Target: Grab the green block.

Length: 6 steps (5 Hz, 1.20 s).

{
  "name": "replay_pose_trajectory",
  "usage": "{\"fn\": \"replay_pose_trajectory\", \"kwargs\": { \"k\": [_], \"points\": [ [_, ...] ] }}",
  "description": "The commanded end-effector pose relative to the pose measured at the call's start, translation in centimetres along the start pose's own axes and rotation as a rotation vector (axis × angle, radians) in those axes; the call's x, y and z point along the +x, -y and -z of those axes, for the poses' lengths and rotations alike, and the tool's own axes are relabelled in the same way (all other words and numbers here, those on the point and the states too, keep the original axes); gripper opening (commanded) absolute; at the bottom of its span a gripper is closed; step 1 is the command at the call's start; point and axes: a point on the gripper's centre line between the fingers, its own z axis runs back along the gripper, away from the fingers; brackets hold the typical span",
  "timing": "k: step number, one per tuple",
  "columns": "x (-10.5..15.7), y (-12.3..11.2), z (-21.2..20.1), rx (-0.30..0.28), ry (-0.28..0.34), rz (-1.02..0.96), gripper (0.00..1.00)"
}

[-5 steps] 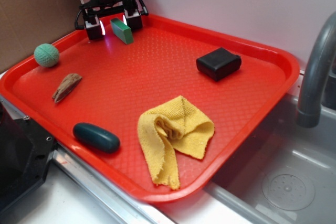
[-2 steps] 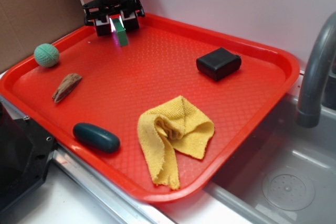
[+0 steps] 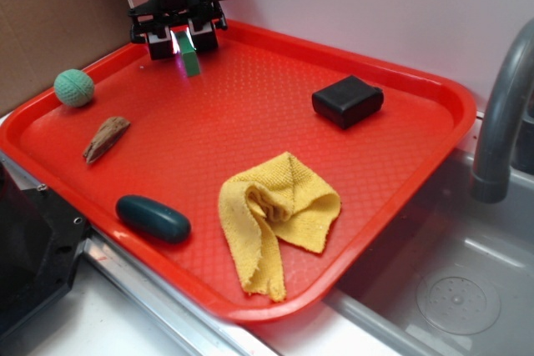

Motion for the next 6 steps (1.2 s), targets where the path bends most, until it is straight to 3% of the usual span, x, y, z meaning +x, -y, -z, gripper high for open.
{"fn": "replay_pose_trajectory", "kwargs": {
  "k": [1, 2, 3, 4, 5, 6],
  "points": [
    [-1.1, -1.2, -2.2, -0.032, 0.016, 0.041, 0.0],
    [-3.5, -2.0, -7.4, -0.127, 0.036, 0.14, 0.0],
    [-7.1, -2.7, -12.8, -0.317, 0.042, 0.345, 0.0],
    [-9.1, -4.0, -17.8, -0.529, 0.052, 0.464, 0.0],
    [-10.2, -5.3, -22.6, -0.616, 0.123, 0.514, 0.0],
    [-11.7, -5.2, -25.3, -0.563, 0.117, 0.56, 0.0]
  ]
}}
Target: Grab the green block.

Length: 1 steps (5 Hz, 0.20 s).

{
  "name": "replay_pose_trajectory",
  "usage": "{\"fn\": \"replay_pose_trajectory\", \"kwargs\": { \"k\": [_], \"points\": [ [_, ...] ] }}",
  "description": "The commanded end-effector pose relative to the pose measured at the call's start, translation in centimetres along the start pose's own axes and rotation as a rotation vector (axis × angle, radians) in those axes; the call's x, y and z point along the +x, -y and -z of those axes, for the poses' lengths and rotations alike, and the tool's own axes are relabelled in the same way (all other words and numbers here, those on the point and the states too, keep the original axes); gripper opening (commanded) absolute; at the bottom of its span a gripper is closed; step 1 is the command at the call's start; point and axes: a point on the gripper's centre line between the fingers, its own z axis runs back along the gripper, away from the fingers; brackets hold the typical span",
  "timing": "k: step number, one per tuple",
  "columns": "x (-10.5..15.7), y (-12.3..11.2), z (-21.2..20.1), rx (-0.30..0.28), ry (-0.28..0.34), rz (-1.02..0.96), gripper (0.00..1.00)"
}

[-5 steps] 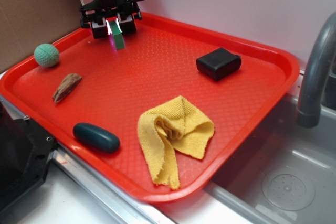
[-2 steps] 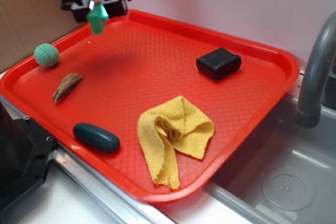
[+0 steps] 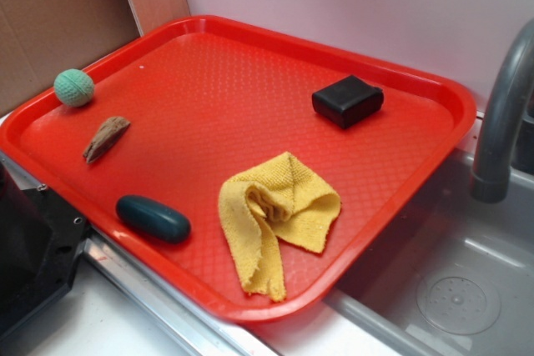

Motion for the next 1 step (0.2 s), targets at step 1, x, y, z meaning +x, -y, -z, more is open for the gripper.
{"fn": "replay_pose_trajectory", "kwargs": {
  "k": [1],
  "points": [
    [-0.55, 0.04, -2.32, 0.063, 0.004, 0.067, 0.0]
  ]
}}
